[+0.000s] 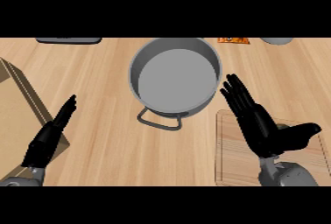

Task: Pick the squash from the cutting board and place it in the pot

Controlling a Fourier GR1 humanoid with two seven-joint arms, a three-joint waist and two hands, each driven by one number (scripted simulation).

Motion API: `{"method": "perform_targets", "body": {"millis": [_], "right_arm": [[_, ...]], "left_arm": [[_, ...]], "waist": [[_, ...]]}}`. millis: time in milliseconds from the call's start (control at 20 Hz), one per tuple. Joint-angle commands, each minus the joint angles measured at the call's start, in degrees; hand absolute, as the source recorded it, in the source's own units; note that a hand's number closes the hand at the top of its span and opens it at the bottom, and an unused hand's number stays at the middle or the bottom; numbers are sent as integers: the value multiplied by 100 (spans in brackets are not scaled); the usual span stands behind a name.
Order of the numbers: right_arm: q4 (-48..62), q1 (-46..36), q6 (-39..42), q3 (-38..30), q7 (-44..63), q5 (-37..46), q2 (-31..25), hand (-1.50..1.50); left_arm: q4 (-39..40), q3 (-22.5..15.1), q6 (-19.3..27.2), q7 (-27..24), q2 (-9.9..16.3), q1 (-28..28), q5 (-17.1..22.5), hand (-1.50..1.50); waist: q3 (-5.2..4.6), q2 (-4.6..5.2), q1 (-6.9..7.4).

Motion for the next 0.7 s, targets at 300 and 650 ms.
{"method": "perform_targets", "body": {"millis": [300, 650], "right_arm": [[1617, 2026, -2244, -1496, 410, 1724, -1741, 150], [908, 3059, -5284, -1998, -201, 3185, -1105, -150]], "left_arm": [[9, 710, 622, 292, 143, 332, 112, 0], [-315, 770, 753, 792, 60, 655, 259, 0]], "waist": [[-161, 218, -574], [14, -85, -412]]}}
